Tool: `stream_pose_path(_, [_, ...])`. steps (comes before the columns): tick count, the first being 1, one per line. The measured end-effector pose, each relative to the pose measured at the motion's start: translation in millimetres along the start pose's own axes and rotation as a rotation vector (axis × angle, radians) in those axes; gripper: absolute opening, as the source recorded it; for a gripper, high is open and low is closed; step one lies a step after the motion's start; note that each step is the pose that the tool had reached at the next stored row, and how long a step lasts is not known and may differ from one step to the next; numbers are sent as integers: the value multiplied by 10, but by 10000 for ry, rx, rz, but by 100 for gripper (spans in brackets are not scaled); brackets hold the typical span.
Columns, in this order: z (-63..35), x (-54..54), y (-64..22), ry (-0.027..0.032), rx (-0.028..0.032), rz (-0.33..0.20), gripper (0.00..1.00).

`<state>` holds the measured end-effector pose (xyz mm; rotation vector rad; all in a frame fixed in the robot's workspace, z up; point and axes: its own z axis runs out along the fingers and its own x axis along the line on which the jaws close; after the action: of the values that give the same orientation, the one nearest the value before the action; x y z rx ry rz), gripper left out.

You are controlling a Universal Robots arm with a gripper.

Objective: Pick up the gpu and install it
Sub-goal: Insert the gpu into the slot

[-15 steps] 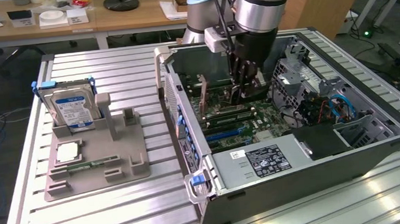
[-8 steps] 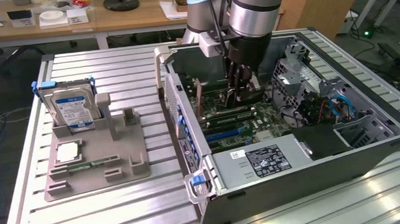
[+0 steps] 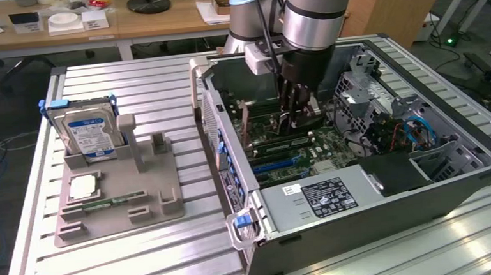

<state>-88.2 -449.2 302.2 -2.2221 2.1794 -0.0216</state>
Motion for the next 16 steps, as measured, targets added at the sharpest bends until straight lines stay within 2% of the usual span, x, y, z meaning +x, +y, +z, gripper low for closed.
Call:
stream_pose_path(5, [29, 11, 1, 2, -25, 12, 27])
stream_pose_path(11, [56, 49, 3, 4, -24, 193, 27])
stream_pose_path(16, [116, 56, 8, 9, -23, 303, 27])
